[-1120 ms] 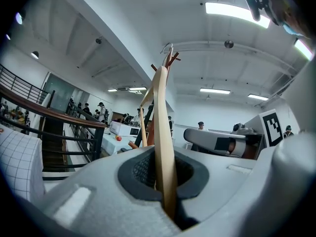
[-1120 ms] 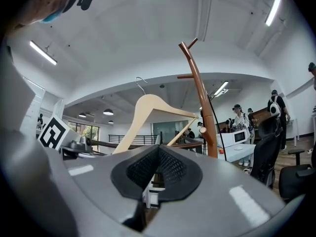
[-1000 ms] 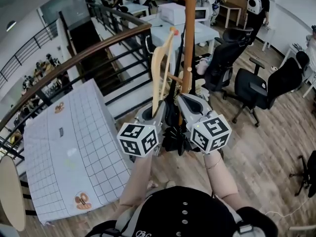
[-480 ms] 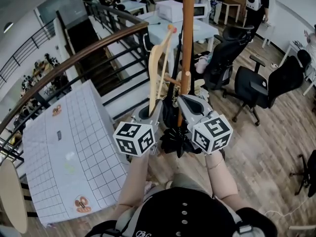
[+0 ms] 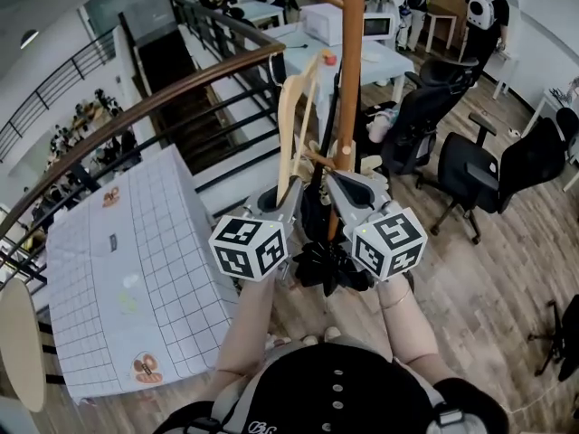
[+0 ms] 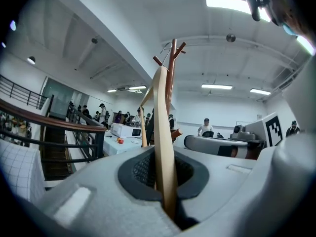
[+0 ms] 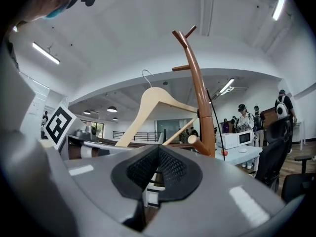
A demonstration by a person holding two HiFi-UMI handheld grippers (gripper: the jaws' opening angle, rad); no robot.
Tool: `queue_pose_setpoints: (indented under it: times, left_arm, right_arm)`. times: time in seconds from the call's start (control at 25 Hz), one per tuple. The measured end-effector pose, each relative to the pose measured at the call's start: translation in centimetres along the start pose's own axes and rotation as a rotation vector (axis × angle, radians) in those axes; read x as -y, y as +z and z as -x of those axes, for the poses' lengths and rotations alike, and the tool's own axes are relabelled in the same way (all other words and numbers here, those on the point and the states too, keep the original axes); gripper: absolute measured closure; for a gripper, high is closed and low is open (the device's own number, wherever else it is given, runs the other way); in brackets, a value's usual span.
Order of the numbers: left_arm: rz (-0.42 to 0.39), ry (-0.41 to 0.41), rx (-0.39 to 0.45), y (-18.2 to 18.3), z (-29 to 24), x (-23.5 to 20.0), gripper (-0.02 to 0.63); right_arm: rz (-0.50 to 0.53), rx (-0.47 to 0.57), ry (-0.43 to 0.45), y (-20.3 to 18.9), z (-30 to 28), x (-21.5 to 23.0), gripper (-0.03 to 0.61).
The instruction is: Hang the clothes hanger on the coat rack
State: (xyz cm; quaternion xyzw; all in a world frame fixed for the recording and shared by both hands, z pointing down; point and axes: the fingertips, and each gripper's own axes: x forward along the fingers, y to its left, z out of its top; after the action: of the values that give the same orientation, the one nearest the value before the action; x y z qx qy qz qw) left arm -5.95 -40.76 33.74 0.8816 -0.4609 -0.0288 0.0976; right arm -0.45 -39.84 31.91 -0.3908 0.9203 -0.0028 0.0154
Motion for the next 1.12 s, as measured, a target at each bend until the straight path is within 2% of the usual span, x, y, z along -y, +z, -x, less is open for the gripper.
queue_pose_setpoints:
  times: [0.12, 0.48, 1.12]
  left_arm:
    - [-0.052, 0.008, -0.011, 1.1, -0.6, -0.1, 0.614]
    - [-0.141, 0.023, -0.01, 4.5, -2.5, -1.8, 0.614]
    - [-0.198, 0.053, 0.031, 8.8, -5.7, -3.4, 0.615]
  right_arm:
    - [-0.005, 0.024, 0.011, 0.9, -0.3, 0.3, 0.58]
    - [0.038, 0.078, 0.02, 3.9, -1.4, 1.1, 0.58]
    - [0.066, 0.161, 0.01, 7.6, -3.1, 3.5, 0.58]
